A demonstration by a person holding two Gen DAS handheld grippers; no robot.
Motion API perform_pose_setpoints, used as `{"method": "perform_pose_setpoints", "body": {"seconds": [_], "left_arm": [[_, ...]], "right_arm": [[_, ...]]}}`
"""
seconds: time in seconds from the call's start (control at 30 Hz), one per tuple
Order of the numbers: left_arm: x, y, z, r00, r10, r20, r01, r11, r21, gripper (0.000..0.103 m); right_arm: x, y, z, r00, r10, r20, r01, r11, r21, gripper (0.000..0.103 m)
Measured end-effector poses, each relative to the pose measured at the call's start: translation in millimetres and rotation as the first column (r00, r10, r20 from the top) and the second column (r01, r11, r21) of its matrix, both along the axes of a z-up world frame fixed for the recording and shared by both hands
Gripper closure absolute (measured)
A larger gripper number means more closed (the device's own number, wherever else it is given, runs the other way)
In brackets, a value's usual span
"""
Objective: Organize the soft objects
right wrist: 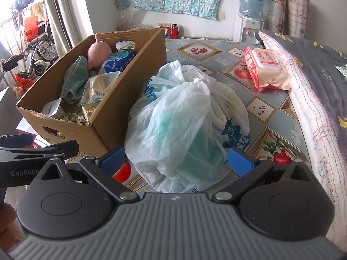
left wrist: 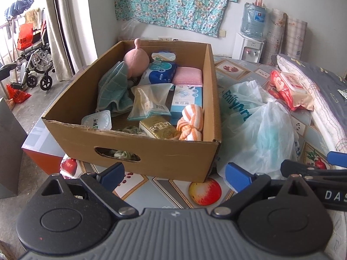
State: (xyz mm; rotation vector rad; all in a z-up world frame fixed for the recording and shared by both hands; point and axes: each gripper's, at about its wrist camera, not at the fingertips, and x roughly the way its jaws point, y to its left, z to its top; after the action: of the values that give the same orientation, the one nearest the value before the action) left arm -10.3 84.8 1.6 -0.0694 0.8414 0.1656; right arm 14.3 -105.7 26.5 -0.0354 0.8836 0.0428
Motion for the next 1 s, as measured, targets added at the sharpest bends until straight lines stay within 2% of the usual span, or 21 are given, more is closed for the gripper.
{"method": "perform_pose_setpoints", "body": {"seconds": [1.0], "left_arm": [[2.4,-3.8,-1.3,1.0,-0.019,-0.004,0.019,1.0,-0.013,0.003]], "right_arm": [[-2.0,-2.2,-0.1,1.0,-0.026,-0.007,0.026,1.0,-0.003,0.001]]}}
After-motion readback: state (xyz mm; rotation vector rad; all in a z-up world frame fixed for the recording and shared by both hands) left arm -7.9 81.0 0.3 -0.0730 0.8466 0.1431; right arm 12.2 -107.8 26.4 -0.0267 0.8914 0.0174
